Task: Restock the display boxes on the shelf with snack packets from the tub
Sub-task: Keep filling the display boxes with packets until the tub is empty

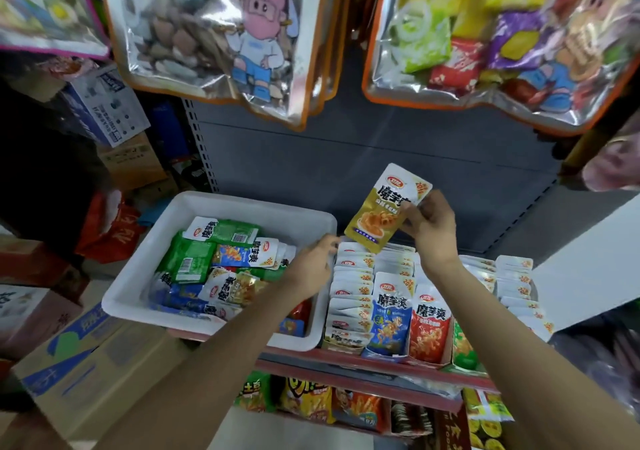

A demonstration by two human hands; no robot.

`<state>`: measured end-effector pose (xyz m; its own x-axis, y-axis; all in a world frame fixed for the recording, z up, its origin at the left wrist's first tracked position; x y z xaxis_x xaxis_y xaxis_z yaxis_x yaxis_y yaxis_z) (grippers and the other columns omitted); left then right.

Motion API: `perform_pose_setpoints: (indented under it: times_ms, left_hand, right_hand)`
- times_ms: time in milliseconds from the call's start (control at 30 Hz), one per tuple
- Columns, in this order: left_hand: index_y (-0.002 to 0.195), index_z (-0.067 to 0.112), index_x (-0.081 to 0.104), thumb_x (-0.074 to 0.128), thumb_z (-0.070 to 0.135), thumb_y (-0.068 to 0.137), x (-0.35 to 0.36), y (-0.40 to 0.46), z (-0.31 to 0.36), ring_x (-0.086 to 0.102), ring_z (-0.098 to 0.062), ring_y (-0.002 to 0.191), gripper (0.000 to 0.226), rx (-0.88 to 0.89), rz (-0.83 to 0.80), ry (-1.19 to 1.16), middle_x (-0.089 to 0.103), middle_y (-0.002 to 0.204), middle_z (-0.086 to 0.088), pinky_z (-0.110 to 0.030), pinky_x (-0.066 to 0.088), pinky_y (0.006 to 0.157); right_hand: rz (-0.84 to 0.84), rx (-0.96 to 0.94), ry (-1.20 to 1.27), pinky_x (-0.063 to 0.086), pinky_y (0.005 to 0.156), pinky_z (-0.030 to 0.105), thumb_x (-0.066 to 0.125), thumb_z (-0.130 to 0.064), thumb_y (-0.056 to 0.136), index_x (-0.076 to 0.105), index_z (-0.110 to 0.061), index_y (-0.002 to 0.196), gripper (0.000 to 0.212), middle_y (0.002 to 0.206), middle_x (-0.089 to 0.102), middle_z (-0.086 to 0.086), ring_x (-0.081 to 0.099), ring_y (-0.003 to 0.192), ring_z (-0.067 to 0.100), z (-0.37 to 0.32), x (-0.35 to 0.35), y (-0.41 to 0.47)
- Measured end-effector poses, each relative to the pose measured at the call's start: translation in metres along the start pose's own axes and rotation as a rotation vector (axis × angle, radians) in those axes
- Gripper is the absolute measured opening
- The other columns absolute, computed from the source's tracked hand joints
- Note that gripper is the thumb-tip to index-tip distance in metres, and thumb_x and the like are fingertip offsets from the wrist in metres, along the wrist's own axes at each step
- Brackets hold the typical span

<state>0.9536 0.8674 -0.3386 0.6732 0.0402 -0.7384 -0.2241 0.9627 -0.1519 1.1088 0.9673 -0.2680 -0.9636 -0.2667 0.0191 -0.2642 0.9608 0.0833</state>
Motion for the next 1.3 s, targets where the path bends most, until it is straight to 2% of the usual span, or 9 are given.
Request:
perform_pose_setpoints:
  times_ms: [167, 433, 567, 633, 700, 833, 1033, 1167, 1300]
  left_hand:
    - [0.129, 0.009, 0.051, 0.037, -0.013, 0.085, 0.002, -0.007, 0.003, 0.053, -0.017, 0.113, 0.05, 0.007, -0.005, -0.084, 0.054, 0.124, -0.008, -0.015, 0.036, 0.088]
    - [0.12, 0.015, 0.061, 0.04, -0.014, 0.083, 0.004, -0.018, -0.003, 0.056, -0.014, 0.112, 0.051, 0.106, 0.03, -0.062, 0.058, 0.121, -0.005, -0.015, 0.04, 0.09]
    - [0.123, 0.015, 0.059, 0.04, -0.014, 0.084, 0.003, -0.021, -0.002, 0.056, -0.013, 0.113, 0.052, 0.105, 0.016, -0.06, 0.057, 0.126, -0.003, -0.014, 0.039, 0.087]
    - [0.124, 0.015, 0.059, 0.041, -0.013, 0.084, 0.003, -0.021, -0.002, 0.056, -0.014, 0.113, 0.052, 0.099, 0.013, -0.063, 0.057, 0.126, -0.003, -0.016, 0.04, 0.089]
    - [0.124, 0.015, 0.059, 0.042, -0.013, 0.084, 0.003, -0.022, -0.002, 0.055, -0.014, 0.113, 0.052, 0.089, 0.007, -0.068, 0.057, 0.126, -0.003, -0.017, 0.04, 0.089]
    - [0.125, 0.014, 0.058, 0.043, -0.013, 0.083, 0.002, -0.022, -0.002, 0.058, -0.018, 0.107, 0.052, 0.091, 0.005, -0.068, 0.059, 0.121, -0.007, -0.026, 0.047, 0.09]
    - [0.129, 0.019, 0.055, 0.044, -0.01, 0.084, 0.0, -0.024, -0.001, 0.058, -0.017, 0.105, 0.055, 0.057, -0.009, -0.036, 0.058, 0.122, -0.004, -0.036, 0.049, 0.091]
    - [0.131, 0.02, 0.054, 0.044, -0.007, 0.086, 0.0, -0.024, -0.005, 0.058, -0.017, 0.106, 0.054, 0.03, -0.021, -0.047, 0.057, 0.126, -0.004, -0.036, 0.05, 0.091]
    - [0.134, 0.021, 0.051, 0.043, -0.004, 0.088, 0.001, -0.024, -0.009, 0.057, -0.017, 0.109, 0.053, 0.011, -0.027, -0.058, 0.057, 0.129, -0.003, -0.035, 0.049, 0.092]
  right_hand:
    - [-0.042, -0.009, 0.003, 0.058, 0.078, 0.032, 0.049, -0.003, 0.095, 0.05, -0.021, 0.091, 0.019, 0.101, 0.066, 0.006, 0.066, 0.095, 0.022, 0.003, 0.003, 0.003]
    - [-0.211, 0.028, -0.196, 0.055, 0.085, 0.038, 0.052, -0.005, 0.094, 0.052, -0.009, 0.101, 0.008, 0.105, 0.068, 0.004, 0.066, 0.1, 0.019, 0.023, 0.01, 0.005]
    - [-0.384, 0.022, -0.656, 0.049, 0.078, 0.032, 0.055, -0.005, 0.092, 0.049, -0.013, 0.102, 0.014, 0.097, 0.063, 0.005, 0.063, 0.094, 0.024, 0.038, 0.012, 0.0]
    - [-0.469, -0.008, -0.823, 0.043, 0.073, 0.026, 0.057, -0.007, 0.091, 0.048, -0.016, 0.115, 0.027, 0.092, 0.058, 0.004, 0.06, 0.086, 0.022, 0.04, 0.016, -0.004]
    - [-0.466, -0.095, -0.878, 0.041, 0.072, 0.024, 0.058, -0.011, 0.092, 0.052, -0.016, 0.122, 0.031, 0.09, 0.059, 0.003, 0.059, 0.082, 0.018, 0.037, 0.02, -0.006]
    - [-0.376, -0.29, -1.07, 0.046, 0.071, 0.031, 0.054, -0.013, 0.094, 0.064, -0.009, 0.107, 0.016, 0.098, 0.064, 0.01, 0.062, 0.087, 0.028, 0.034, 0.027, -0.004]
    - [-0.544, -0.222, -1.394, 0.049, 0.078, 0.037, 0.043, -0.003, 0.094, 0.059, -0.022, 0.119, 0.036, 0.113, 0.062, 0.007, 0.06, 0.103, 0.029, 0.049, 0.038, -0.007]
    - [-0.45, -0.189, -1.223, 0.054, 0.075, 0.039, 0.045, -0.013, 0.095, 0.063, -0.023, 0.11, 0.025, 0.103, 0.069, 0.007, 0.065, 0.089, 0.029, 0.046, 0.037, 0.001]
    - [-0.425, -0.202, -1.279, 0.047, 0.062, 0.032, 0.048, -0.011, 0.094, 0.066, -0.019, 0.093, 0.021, 0.089, 0.069, 0.009, 0.063, 0.077, 0.029, 0.046, 0.037, 0.002]
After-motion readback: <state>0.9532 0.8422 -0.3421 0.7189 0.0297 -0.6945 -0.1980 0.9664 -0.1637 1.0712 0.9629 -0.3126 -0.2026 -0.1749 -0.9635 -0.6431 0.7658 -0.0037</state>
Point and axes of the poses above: each hand's wrist, its own y-axis towards the middle knuckle, its own x-axis out of the palm, z = x × y, the point moved 4 cm from there along y, towards the middle knuckle
